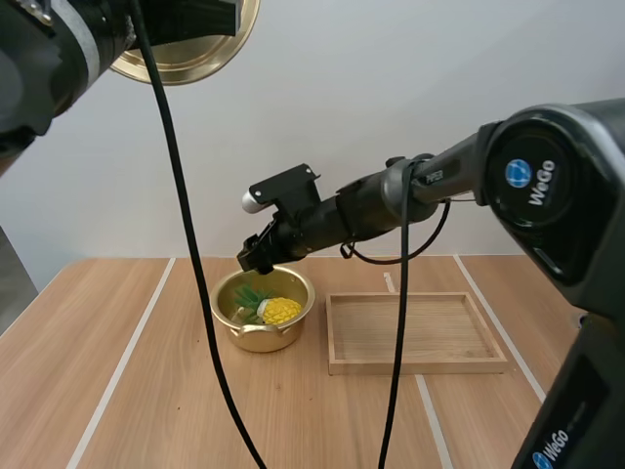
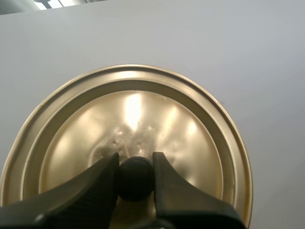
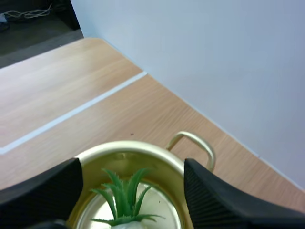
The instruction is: Open the pot, put the pineapple inside, and close it
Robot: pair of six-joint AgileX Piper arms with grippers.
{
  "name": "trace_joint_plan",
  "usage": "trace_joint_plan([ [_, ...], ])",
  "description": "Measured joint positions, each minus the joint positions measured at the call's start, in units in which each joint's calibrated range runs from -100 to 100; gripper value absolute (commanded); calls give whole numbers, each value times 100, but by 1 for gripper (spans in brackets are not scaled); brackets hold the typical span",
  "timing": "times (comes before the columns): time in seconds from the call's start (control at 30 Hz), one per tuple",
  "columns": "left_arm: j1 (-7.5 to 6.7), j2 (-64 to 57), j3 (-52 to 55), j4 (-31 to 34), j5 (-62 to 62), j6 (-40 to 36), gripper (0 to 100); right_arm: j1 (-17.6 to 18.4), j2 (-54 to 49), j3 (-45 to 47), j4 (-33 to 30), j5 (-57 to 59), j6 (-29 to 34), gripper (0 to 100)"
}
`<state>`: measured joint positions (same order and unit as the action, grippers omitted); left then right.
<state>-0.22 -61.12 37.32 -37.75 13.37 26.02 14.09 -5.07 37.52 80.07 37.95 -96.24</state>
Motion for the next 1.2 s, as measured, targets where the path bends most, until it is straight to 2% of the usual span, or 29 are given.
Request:
trace_joint_plan([
  [0.33, 0, 0, 0, 0, 0, 0, 0, -41, -1024, -10, 0, -1040, 0, 100],
  [0.5, 0, 0, 0, 0, 0, 0, 0, -305, -1487, -10, 4, -1366, 231, 100],
  [0.67, 0, 0, 0, 0, 0, 0, 0, -725, -1879, -10, 4, -1451, 387, 100],
  [0.93, 0, 0, 0, 0, 0, 0, 0, -1006, -2163, -10, 4, -1471, 536, 100],
  [0.97, 0, 0, 0, 0, 0, 0, 0, -1274, -2413, -10, -148, -1482, 800, 100],
  [1.0, 0, 0, 0, 0, 0, 0, 0, -1667, -2793, -10, -590, -1373, 1326, 100],
  [1.03, 0, 0, 0, 0, 0, 0, 0, -1827, -2948, -10, -884, -1188, 1663, 100],
  [1.2, 0, 0, 0, 0, 0, 0, 0, -2144, -3351, -10, -1780, -535, 2602, 100],
])
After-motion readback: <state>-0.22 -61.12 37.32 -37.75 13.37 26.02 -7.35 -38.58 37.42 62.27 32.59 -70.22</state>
